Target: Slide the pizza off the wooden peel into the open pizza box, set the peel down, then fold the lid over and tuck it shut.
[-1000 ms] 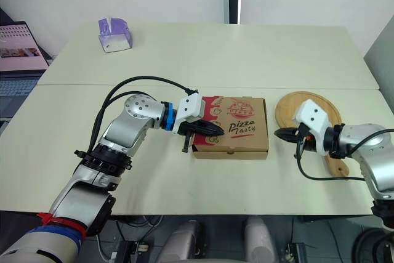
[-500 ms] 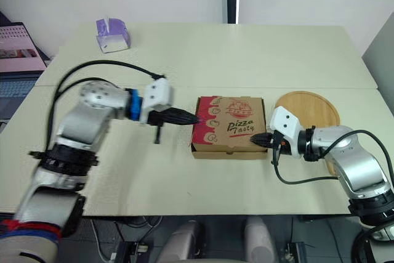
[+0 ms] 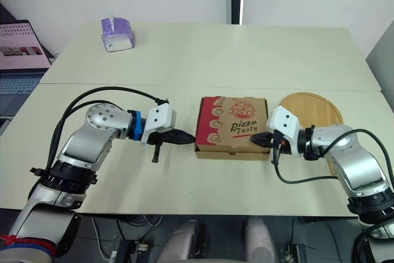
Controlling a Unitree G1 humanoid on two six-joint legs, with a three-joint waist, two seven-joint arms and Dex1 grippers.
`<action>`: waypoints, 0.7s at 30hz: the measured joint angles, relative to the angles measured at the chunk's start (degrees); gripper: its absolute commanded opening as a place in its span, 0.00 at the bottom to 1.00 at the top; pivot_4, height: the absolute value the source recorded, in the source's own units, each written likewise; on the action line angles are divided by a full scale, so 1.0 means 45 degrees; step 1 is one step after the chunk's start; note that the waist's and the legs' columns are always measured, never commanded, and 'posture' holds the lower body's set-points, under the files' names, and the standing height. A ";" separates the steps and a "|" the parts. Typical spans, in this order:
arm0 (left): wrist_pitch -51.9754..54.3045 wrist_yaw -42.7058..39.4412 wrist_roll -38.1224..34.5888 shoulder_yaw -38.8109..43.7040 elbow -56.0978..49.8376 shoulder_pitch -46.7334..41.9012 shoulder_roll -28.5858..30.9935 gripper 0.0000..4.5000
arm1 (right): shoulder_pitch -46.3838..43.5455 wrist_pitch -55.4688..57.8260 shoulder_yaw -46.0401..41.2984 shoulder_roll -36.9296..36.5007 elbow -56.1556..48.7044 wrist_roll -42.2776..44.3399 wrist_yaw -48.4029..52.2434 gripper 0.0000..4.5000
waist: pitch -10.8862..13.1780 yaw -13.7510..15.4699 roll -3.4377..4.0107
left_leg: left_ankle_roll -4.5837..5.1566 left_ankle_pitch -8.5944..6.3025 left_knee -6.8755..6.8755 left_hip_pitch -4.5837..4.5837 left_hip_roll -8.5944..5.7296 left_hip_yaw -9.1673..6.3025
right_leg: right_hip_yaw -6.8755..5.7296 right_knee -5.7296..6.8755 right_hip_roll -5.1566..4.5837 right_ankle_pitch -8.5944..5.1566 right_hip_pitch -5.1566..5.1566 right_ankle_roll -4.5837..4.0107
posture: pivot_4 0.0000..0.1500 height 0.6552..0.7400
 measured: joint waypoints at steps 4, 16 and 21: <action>-0.0397 0.0435 0.0274 -0.0030 0.0164 0.0007 -0.0487 0.00 | 0.0110 0.0021 -0.0001 -0.0001 -0.0010 0.0008 -0.0005 0.00 | 0.0000 0.0005 0.0000 | 0.0000 0.0000 0.0002 -0.0001 -0.0001 -0.0002 | 0.0003 -0.0002 -0.0002 0.0000 0.0001 0.0000 | 1.00 1.00; 0.1980 0.0911 -0.1318 0.1822 -0.1509 0.0063 0.0567 0.00 | 0.0201 -0.0064 0.0280 0.0208 -0.0024 -0.0522 -0.0413 0.00 | 0.0000 -0.0039 0.0000 | 0.0000 0.0000 -0.0001 0.0001 0.0015 -0.0013 | 0.0005 0.0003 -0.0005 -0.0001 -0.0003 0.0002 | 1.00 1.00; 0.2625 0.2146 -0.1119 0.1031 -0.2133 0.0805 -0.0703 0.00 | -0.0043 -0.0446 0.0463 0.0648 0.0465 -0.1188 -0.1031 0.00 | 0.0000 -0.0016 0.0000 | -0.0001 0.0000 -0.0002 0.0009 -0.0001 -0.0009 | 0.0008 0.0001 -0.0006 0.0000 0.0003 0.0001 | 1.00 1.00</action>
